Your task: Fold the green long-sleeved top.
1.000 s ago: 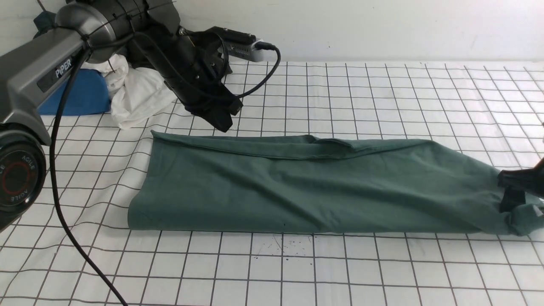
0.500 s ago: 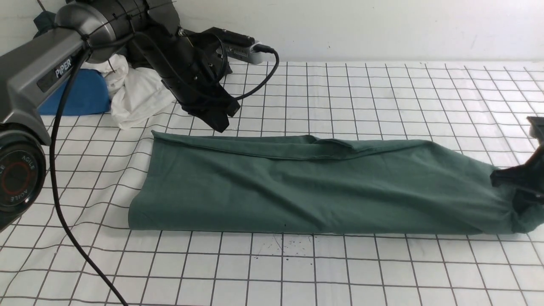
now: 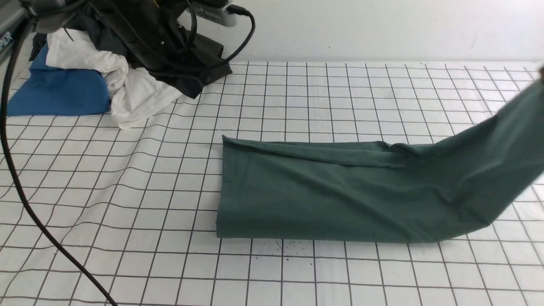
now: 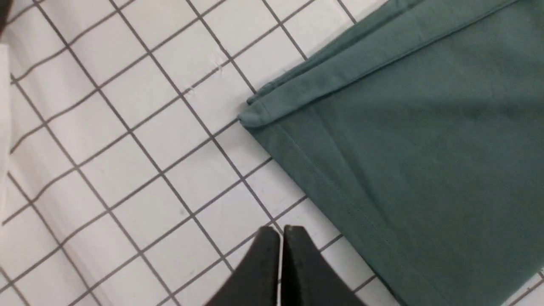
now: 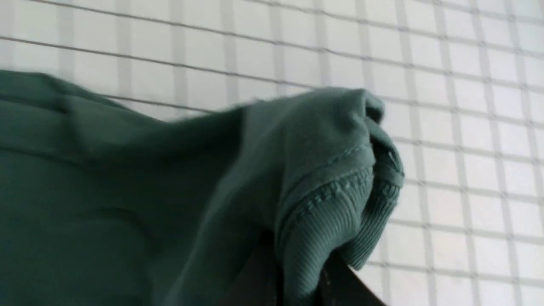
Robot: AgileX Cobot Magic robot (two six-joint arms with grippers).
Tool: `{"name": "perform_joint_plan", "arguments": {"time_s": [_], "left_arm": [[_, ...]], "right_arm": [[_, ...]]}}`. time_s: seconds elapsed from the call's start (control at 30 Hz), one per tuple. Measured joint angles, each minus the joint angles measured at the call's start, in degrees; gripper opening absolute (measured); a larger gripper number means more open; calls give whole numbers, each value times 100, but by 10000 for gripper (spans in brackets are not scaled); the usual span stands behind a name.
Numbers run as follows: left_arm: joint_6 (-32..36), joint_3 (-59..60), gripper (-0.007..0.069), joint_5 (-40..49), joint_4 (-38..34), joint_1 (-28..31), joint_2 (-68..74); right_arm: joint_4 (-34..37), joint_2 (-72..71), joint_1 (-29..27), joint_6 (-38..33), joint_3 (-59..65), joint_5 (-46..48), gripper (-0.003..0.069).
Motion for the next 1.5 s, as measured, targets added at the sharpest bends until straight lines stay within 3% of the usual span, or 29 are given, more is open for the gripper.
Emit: {"name": "perform_joint_plan", "arguments": {"time_s": [0.07,0.1,0.13,0.17,0.43,0.63,0.7,0.73,0.8,0.87,0.93,1.03,1.2,1.23,1.3,1.4,1.5], "left_arm": [[-19,0,-7,6,25,12,-199],[-19,0,-7,6,32,12,-199],[-54,0,-7,6,39,11,-440],[-66,0,-7,6,39,11,-637],[-268,190,-7,98,22,11,-2166],[-308,995,-7,121,17,11,-2998],[-308,1429,-7,126,17,11,-3246],[-313,1796,-7,131,17,11,-3454],[-312,2078,-7,131,22,11,-3600],[-344,2713,-7,131,54,11,-3978],[-397,3217,-7,126,147,11,-4320],[-516,3921,-7,120,281,11,-4909],[-665,5292,-7,-76,505,11,-6035],[-798,5919,-7,-339,570,11,-6452],[-920,6263,-7,-539,618,11,-6772],[-1197,7405,-7,-1132,684,11,-7734],[-1256,8173,-7,-1560,684,11,-8492]], "right_arm": [[390,213,658,-138,-376,36,37],[422,241,658,-143,-412,36,37],[664,550,1280,-161,-761,36,37],[762,760,1566,-138,-934,30,37],[1030,2647,2927,380,-2258,-243,37],[1297,3676,3202,547,-3060,-274,84],[1651,3960,3229,528,-3330,-274,149],[1920,4122,3246,466,-3541,-264,218],[2081,4173,3250,402,-3631,-231,273],[2198,4180,3250,183,-3918,203,376],[2112,4138,3244,-41,-4177,640,424],[1771,3949,3244,-246,-4404,880,437],[1247,3082,3192,-268,-4082,938,362],[1096,2523,3188,-311,-3712,938,295],[1040,2178,3186,-331,-3355,938,253],[934,872,3166,-347,-1994,943,101],[934,-189,3124,-278,-717,804,14]]}}
